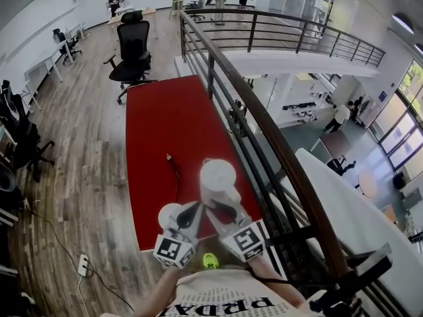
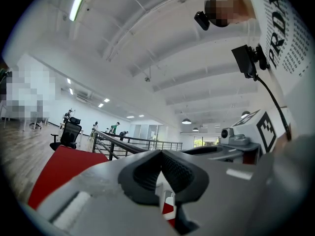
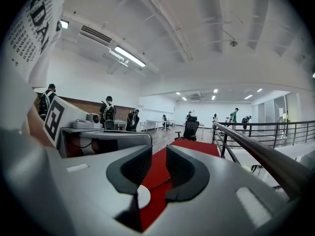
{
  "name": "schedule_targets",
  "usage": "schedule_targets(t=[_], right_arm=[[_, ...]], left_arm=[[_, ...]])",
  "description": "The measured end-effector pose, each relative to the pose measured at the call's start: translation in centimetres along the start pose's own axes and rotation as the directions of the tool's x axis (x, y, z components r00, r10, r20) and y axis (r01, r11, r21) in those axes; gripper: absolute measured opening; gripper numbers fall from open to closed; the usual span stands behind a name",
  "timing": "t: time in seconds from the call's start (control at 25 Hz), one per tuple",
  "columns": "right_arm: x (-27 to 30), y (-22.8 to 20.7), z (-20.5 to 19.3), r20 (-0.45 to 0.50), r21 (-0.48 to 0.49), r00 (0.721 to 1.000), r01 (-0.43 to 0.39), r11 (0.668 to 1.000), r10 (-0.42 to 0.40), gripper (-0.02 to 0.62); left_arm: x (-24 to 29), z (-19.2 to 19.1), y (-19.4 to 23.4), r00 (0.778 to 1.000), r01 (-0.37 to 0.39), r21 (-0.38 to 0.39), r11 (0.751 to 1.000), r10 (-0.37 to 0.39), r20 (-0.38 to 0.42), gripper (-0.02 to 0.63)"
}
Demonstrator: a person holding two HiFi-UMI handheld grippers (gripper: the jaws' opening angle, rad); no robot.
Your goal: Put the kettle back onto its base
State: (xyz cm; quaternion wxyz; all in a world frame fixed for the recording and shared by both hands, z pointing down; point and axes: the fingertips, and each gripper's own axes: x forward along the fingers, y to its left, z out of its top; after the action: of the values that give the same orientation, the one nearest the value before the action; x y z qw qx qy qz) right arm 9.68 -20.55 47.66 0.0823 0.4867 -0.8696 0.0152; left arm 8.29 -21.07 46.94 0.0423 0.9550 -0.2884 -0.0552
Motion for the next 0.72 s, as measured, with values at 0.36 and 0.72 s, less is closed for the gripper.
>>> schedule_targets(t=[0.36,0.72], right_arm=[[0.5,-1.7,-1.8,-0.032,0.017,0.998,0.052,0.999,-0.051,0.107],[0.3,-3.7,-3.6,-0.082,0.006,0.99,0.111,0.994,-0.111,0.126]], left_arm=[[1.0,-1.7,0.1,0.998,0.047,-0.017,0.999,-0.048,-0.04,-0.009],[2.1,-3.6,-0.3,0.995,0.08,-0.035,0.996,-0.082,-0.065,-0.009]])
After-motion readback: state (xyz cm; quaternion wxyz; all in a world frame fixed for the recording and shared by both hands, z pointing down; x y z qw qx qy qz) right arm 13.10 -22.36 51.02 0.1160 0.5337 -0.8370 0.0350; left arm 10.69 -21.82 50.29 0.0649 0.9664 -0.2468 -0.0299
